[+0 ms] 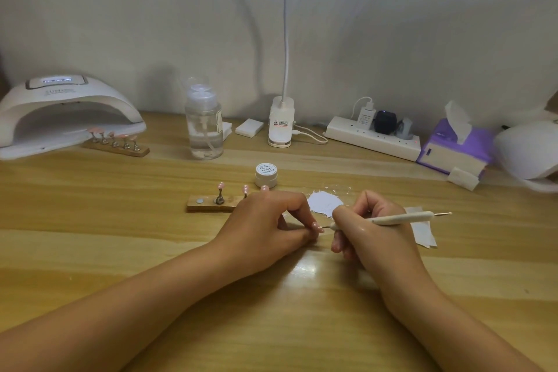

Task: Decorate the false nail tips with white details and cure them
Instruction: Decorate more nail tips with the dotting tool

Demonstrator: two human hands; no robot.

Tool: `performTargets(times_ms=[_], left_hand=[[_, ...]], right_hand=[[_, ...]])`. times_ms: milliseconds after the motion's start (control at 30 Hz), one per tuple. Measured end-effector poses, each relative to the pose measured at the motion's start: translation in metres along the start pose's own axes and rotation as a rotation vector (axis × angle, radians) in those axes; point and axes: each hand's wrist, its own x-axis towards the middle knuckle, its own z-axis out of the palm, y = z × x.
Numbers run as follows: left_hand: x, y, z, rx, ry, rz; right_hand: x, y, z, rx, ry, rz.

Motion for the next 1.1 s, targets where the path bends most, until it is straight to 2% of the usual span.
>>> performTargets(times_ms=[500,1100], left_hand=[[0.0001,-0.0031,0.0017,-0.014,0.001,0.004],[-0.0006,-0.0033,0.0015,-0.025,-0.006,0.015]], right_hand=[[-0.0006,-0.0011,0.0007,-0.044,-0.016,-0.001],[-0.0022,-0.0037,0.0011,0.013,-0.007,-0.004]])
